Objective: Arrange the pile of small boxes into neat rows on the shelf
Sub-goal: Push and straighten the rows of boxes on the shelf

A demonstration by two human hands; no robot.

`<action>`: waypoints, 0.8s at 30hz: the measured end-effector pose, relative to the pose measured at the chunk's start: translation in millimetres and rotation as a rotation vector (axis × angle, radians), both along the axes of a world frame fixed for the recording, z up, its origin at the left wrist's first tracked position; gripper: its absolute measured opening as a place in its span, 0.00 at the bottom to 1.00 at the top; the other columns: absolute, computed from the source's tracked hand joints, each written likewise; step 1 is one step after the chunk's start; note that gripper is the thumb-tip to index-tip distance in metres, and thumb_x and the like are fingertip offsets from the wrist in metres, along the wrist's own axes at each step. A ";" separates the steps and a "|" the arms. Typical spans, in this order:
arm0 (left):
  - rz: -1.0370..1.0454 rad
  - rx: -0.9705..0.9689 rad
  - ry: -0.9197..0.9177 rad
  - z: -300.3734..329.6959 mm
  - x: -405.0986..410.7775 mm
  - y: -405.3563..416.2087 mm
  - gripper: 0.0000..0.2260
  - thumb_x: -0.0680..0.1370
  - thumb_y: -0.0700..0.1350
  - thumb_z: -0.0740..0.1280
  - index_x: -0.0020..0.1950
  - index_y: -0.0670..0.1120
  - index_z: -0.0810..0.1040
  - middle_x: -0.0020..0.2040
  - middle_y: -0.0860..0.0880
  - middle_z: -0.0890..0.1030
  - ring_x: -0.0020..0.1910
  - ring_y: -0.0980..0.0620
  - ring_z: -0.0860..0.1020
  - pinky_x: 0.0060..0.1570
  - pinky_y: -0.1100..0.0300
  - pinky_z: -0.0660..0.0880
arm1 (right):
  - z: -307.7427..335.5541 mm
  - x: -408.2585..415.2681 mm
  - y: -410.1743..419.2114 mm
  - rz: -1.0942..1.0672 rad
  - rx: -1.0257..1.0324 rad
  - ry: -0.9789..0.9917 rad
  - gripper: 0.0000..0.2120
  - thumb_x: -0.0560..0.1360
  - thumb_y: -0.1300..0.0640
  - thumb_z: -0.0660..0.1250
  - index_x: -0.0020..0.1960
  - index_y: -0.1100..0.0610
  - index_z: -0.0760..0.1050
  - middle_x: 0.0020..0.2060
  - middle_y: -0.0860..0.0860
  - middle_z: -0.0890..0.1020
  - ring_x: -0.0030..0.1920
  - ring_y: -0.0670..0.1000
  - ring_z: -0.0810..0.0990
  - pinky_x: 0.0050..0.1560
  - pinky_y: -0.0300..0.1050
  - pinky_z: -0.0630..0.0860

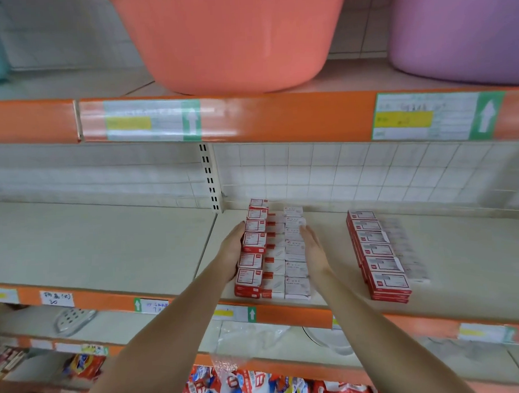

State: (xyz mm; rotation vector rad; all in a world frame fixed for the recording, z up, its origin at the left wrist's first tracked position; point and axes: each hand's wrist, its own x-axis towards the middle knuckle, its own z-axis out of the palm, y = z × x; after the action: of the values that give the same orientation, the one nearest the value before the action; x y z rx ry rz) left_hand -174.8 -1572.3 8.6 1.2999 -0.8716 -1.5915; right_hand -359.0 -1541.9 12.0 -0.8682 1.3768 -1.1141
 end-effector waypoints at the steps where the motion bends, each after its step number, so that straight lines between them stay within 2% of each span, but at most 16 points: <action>1: -0.006 0.004 -0.015 -0.8 -2.2 -0.6 0.19 0.79 0.59 0.65 0.58 0.45 0.83 0.51 0.43 0.85 0.50 0.43 0.84 0.54 0.47 0.80 | 1.2 1.0 0.6 0.007 0.003 0.014 0.36 0.76 0.30 0.56 0.79 0.42 0.53 0.77 0.48 0.61 0.76 0.58 0.59 0.73 0.63 0.57; 5: -0.019 0.008 -0.013 -4.5 -4.3 -2.8 0.18 0.79 0.59 0.65 0.55 0.46 0.83 0.48 0.44 0.86 0.44 0.46 0.85 0.45 0.53 0.81 | -3.1 0.6 -2.6 0.008 0.023 0.060 0.34 0.78 0.33 0.55 0.80 0.42 0.50 0.78 0.48 0.58 0.77 0.58 0.57 0.73 0.63 0.56; 8: -0.034 0.010 -0.049 -4.1 -2.6 -4.4 0.20 0.79 0.61 0.64 0.56 0.47 0.83 0.49 0.44 0.86 0.46 0.45 0.85 0.49 0.51 0.81 | -2.7 2.1 -3.0 0.012 0.034 0.100 0.34 0.78 0.32 0.54 0.79 0.42 0.50 0.78 0.49 0.58 0.77 0.59 0.58 0.73 0.64 0.57; 11: -0.072 -0.004 -0.071 -3.5 1.4 -7.1 0.20 0.80 0.61 0.62 0.60 0.47 0.81 0.51 0.44 0.86 0.50 0.44 0.85 0.54 0.48 0.81 | 1.9 0.3 -4.9 -0.033 0.021 0.145 0.34 0.77 0.31 0.53 0.79 0.43 0.54 0.77 0.49 0.62 0.75 0.59 0.62 0.72 0.63 0.60; 13: -0.107 -0.042 -0.086 -1.0 5.2 -10.1 0.20 0.81 0.59 0.61 0.62 0.46 0.80 0.53 0.44 0.85 0.52 0.44 0.84 0.53 0.48 0.81 | 9.2 -2.4 -7.8 -0.081 -0.033 0.199 0.34 0.77 0.31 0.54 0.79 0.45 0.55 0.76 0.50 0.64 0.75 0.58 0.64 0.74 0.61 0.61; 15: -0.108 -0.076 -0.113 4.7 6.5 -11.5 0.19 0.83 0.56 0.58 0.63 0.45 0.79 0.53 0.45 0.85 0.51 0.47 0.84 0.48 0.53 0.80 | 20.1 -1.6 -12.9 -0.106 -0.132 0.215 0.33 0.79 0.35 0.55 0.79 0.47 0.55 0.76 0.50 0.64 0.75 0.56 0.63 0.74 0.56 0.60; 18: -0.094 -0.100 -0.130 10.5 5.6 -17.3 0.16 0.84 0.55 0.56 0.60 0.48 0.78 0.54 0.48 0.83 0.53 0.51 0.81 0.48 0.57 0.76 | 40.2 13.1 -23.2 -0.055 -0.199 0.160 0.30 0.81 0.38 0.54 0.79 0.48 0.55 0.77 0.46 0.61 0.76 0.52 0.60 0.73 0.53 0.58; 21: -0.081 -0.068 -0.095 13.3 3.7 -29.1 0.18 0.83 0.59 0.55 0.62 0.51 0.77 0.60 0.50 0.81 0.61 0.50 0.77 0.63 0.50 0.72 | 50.4 36.5 -36.2 -0.030 -0.168 0.073 0.29 0.81 0.37 0.54 0.79 0.45 0.55 0.76 0.45 0.61 0.76 0.51 0.60 0.71 0.52 0.59; 22: -0.080 -0.060 -0.080 13.9 3.4 -32.1 0.18 0.83 0.60 0.55 0.62 0.51 0.77 0.60 0.49 0.81 0.60 0.50 0.78 0.63 0.50 0.73 | 51.0 45.3 -40.5 -0.030 -0.151 0.036 0.30 0.80 0.36 0.53 0.79 0.45 0.54 0.75 0.45 0.62 0.75 0.52 0.60 0.71 0.52 0.59; 24: -0.102 -0.073 -0.041 18.5 1.1 -36.2 0.18 0.84 0.58 0.53 0.57 0.51 0.79 0.52 0.50 0.85 0.52 0.52 0.82 0.53 0.53 0.76 | 48.7 61.0 -50.8 -0.011 -0.107 -0.028 0.34 0.78 0.32 0.54 0.79 0.45 0.53 0.77 0.48 0.61 0.76 0.55 0.60 0.74 0.57 0.58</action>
State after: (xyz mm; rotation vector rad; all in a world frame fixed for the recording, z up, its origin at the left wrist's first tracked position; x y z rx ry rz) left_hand -173.7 -1608.5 27.1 1.2579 -1.0260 -1.6013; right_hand -298.1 -1592.7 60.7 -0.9194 1.3103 -1.2128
